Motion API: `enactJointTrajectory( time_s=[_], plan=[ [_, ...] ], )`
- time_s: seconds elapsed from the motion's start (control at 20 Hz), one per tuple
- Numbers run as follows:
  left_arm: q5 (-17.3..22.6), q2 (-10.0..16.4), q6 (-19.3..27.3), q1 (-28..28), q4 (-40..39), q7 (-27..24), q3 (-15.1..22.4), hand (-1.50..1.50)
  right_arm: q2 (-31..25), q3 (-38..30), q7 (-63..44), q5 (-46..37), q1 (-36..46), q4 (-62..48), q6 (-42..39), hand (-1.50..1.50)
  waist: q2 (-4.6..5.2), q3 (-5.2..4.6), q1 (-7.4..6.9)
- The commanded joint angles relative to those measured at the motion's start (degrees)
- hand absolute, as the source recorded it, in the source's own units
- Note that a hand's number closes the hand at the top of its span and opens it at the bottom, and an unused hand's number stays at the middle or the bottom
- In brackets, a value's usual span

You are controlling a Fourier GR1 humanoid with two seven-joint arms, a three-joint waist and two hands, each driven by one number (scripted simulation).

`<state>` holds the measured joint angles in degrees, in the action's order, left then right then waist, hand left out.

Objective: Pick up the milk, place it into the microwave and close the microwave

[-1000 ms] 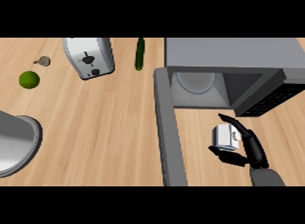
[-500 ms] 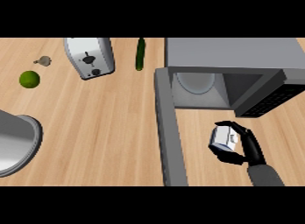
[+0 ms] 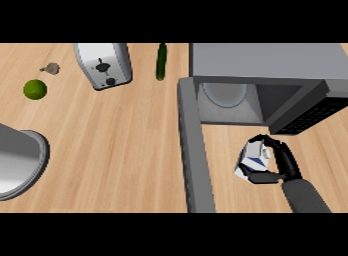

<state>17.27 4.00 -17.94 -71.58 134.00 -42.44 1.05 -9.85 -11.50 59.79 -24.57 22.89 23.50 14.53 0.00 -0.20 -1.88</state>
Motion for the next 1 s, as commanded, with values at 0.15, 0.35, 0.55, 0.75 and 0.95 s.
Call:
enactJointTrajectory(
  time_s=[0.15, 0.35, 0.55, 0.75, 0.95],
  plan=[
    [1.4, 0.4, -3.7, -0.7, -1.3, -2.1, -1.4, -1.5, -1.2, -2.4, 4.6, 1.2, 7.1, -6.8, -1.1, 1.5, 0.54, 0.43, -0.86],
    [3.1, -0.1, -2.7, -0.7, -0.9, 0.0, -2.0, -1.5, -0.4, -1.5, 6.1, 1.1, 9.5, -6.5, -4.4, 1.5, 0.52, 0.39, -0.45],
    [2.1, -0.1, -3.8, -0.4, -2.2, -0.6, -2.2, -1.5, 1.2, 0.4, 6.0, 1.1, 10.6, -5.5, -11.0, 1.5, 0.15, 0.3, 0.19],
    [3.1, -0.8, -2.8, 0.6, -2.8, 0.6, -3.4, -1.5, 1.6, 2.9, 4.7, 1.1, 10.7, -0.3, -14.8, 1.5, -0.25, 0.19, 1.48],
    [4.5, 0.0, -2.8, 3.9, -5.3, 1.6, -6.9, -1.5, 3.7, 3.5, -2.3, 1.4, 12.3, 6.6, -8.7, 1.5, -0.29, 0.15, 1.87]
  ],
)
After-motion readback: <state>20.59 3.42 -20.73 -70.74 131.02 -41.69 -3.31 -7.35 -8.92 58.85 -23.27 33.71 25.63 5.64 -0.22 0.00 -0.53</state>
